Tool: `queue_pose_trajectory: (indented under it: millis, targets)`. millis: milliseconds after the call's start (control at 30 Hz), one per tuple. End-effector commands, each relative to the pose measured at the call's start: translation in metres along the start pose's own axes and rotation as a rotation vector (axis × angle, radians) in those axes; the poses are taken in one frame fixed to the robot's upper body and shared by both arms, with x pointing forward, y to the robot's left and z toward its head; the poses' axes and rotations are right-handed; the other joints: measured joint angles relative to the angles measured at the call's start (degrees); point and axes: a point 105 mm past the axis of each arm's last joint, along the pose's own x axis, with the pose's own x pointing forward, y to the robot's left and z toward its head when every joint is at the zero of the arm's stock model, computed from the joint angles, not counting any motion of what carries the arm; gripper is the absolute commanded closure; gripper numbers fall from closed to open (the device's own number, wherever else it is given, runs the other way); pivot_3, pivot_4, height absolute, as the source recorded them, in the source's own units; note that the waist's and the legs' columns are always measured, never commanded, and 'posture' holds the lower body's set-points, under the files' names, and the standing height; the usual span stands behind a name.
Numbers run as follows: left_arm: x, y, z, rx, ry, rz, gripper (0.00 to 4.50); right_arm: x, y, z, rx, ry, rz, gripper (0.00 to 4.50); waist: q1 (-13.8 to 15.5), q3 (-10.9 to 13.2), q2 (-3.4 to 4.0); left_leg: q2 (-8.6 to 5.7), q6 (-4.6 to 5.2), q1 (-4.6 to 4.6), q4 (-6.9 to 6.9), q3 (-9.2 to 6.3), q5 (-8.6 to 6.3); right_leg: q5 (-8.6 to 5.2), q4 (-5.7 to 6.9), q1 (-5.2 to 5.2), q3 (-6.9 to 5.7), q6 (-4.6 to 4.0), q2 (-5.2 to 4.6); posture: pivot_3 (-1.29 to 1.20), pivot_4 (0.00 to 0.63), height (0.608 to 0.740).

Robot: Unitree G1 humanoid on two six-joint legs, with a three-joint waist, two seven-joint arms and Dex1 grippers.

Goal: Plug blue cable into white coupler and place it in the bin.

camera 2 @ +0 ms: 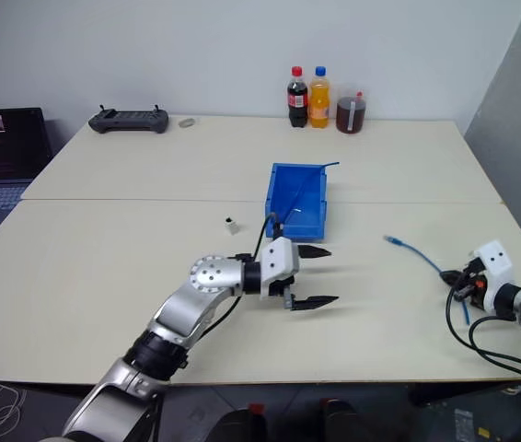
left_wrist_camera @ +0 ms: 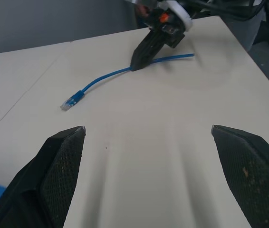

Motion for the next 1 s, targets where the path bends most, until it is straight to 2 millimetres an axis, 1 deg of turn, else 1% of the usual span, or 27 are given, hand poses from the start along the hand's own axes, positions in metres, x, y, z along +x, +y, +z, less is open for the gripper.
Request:
queue_pose_trajectory:
  millis: [33,100,167,233,333,433,500,633,700,733,767,800,833,867,900,933,1000]
  targets:
    - [-0.037,-0.005,0.008,-0.018,-0.01,0.102,0.0,0.003,0.032,0.046,-0.1,-0.078,0.143,4.48,0.0,0.0,0.04,0.01,0.0,0.01,-0.01,0.0,0.0,0.0,0.0,-0.01,0.01,0.0,0.0,0.0,0.15,0.74]
    - [-0.063,-0.018,-0.002,-0.055,0.052,0.163,0.0,0.014,0.054,0.062,-0.136,-0.113,0.209,4.48,-0.3,0.0,0.1,0.04,0.0,0.0,-0.02,-0.01,0.0,0.0,0.02,-0.03,-0.01,0.0,0.0,0.0,0.15,0.74]
    - [-0.087,-0.032,-0.01,-0.115,0.1,0.252,0.0,0.03,0.078,0.072,-0.151,-0.136,0.273,4.48,-0.6,0.1,0.07,0.09,-0.01,0.03,-0.05,-0.1,-0.01,-0.01,0.02,-0.02,-0.05,-0.01,0.01,0.0,0.15,0.74]
    - [-0.107,-0.039,-0.017,-0.165,0.137,0.365,0.0,0.044,0.098,0.076,-0.165,-0.139,0.329,4.48,0.0,0.1,-0.01,0.04,-0.01,0.02,-0.01,-0.21,0.0,-0.01,0.03,0.0,-0.17,0.0,-0.03,0.0,0.15,0.74]
    - [-0.127,-0.051,-0.025,-0.217,0.187,0.499,0.0,0.063,0.122,0.08,-0.191,-0.137,0.398,4.48,0.5,0.1,-0.04,0.0,0.01,0.0,0.02,-0.21,-0.01,-0.02,-0.03,0.04,-0.19,0.01,-0.1,0.0,0.15,0.74]
    - [-0.143,-0.064,-0.039,-0.299,0.213,0.657,0.0,0.082,0.149,0.082,-0.218,-0.121,0.488,4.48,1.0,0.1,-0.03,-0.08,0.05,-0.06,0.04,-0.19,-0.03,-0.01,-0.11,0.01,-0.22,0.01,-0.21,0.0,0.15,0.74]
    - [-0.146,-0.074,-0.045,-0.32,0.231,0.712,0.0,0.089,0.157,0.079,-0.229,-0.101,0.522,4.48,1.0,0.1,-0.05,-0.07,0.08,-0.04,0.06,-0.16,-0.05,-0.01,-0.14,0.02,-0.2,0.01,-0.21,0.0,0.15,0.74]
    - [-0.147,-0.085,-0.047,-0.368,0.225,0.792,0.0,0.095,0.163,0.069,-0.226,-0.056,0.562,4.48,1.0,0.1,-0.09,-0.06,0.09,-0.06,0.05,-0.19,-0.05,-0.01,-0.14,0.02,-0.24,0.0,-0.2,0.0,0.15,0.74]
    - [-0.147,-0.086,-0.047,-0.378,0.22,0.821,0.0,0.096,0.165,0.063,-0.223,-0.039,0.579,4.02,0.9,0.1,-0.09,-0.06,0.1,-0.05,0.04,-0.15,-0.05,-0.01,-0.13,0.01,-0.21,0.0,-0.19,0.0,0.15,0.74]
    - [-0.147,-0.086,-0.047,-0.38,0.219,0.83,0.0,0.096,0.166,0.061,-0.22,-0.033,0.587,3.93,0.8,0.1,-0.09,-0.05,0.1,-0.04,0.04,-0.14,-0.05,-0.01,-0.13,0.01,-0.2,0.0,-0.18,0.0,0.15,0.74]
    - [-0.146,-0.086,-0.047,-0.38,0.218,0.834,0.0,0.096,0.167,0.059,-0.212,-0.028,0.598,3.74,0.7,0.1,-0.09,-0.04,0.1,-0.03,0.04,-0.14,-0.05,-0.01,-0.13,0.01,-0.2,0.0,-0.16,0.0,0.15,0.74]
    - [-0.144,-0.087,-0.047,-0.379,0.215,0.831,0.0,0.096,0.168,0.058,-0.211,-0.028,0.606,3.41,0.5,0.1,-0.09,-0.03,0.1,-0.03,0.04,-0.14,-0.05,-0.01,-0.13,0.01,-0.19,0.0,-0.14,0.0,0.15,0.74]
    - [-0.141,-0.086,-0.046,-0.376,0.211,0.825,0.0,0.095,0.167,0.058,-0.209,-0.03,0.61,3.26,0.4,0.1,-0.09,-0.02,0.1,-0.03,0.04,-0.14,-0.05,-0.01,-0.13,0.01,-0.19,0.0,-0.13,0.0,0.15,0.74]
    - [-0.139,-0.086,-0.045,-0.372,0.207,0.82,0.0,0.094,0.167,0.059,-0.21,-0.034,0.612,2.93,0.3,0.1,-0.09,-0.01,0.1,-0.03,0.03,-0.14,-0.05,-0.01,-0.12,0.01,-0.19,0.0,-0.11,0.0,0.15,0.74]
    - [-0.138,-0.084,-0.044,-0.369,0.202,0.816,0.0,0.094,0.167,0.06,-0.209,-0.041,0.613,2.8,0.3,0.1,-0.09,-0.01,0.1,-0.03,0.03,-0.14,-0.06,-0.01,-0.12,0.01,-0.19,0.0,-0.11,0.0,0.15,0.74]
    - [-0.137,-0.083,-0.044,-0.365,0.198,0.812,0.0,0.093,0.167,0.061,-0.206,-0.047,0.615,2.49,0.3,0.1,-0.09,-0.01,0.1,-0.03,0.03,-0.14,-0.05,-0.01,-0.12,0.01,-0.19,0.0,-0.1,0.0,0.15,0.74]
    - [-0.137,-0.081,-0.043,-0.358,0.195,0.802,0.0,0.091,0.167,0.064,-0.203,-0.054,0.619,2.04,0.3,0.1,-0.09,-0.01,0.1,-0.03,0.03,-0.14,-0.05,-0.01,-0.12,0.01,-0.19,0.0,-0.1,0.0,0.15,0.74]
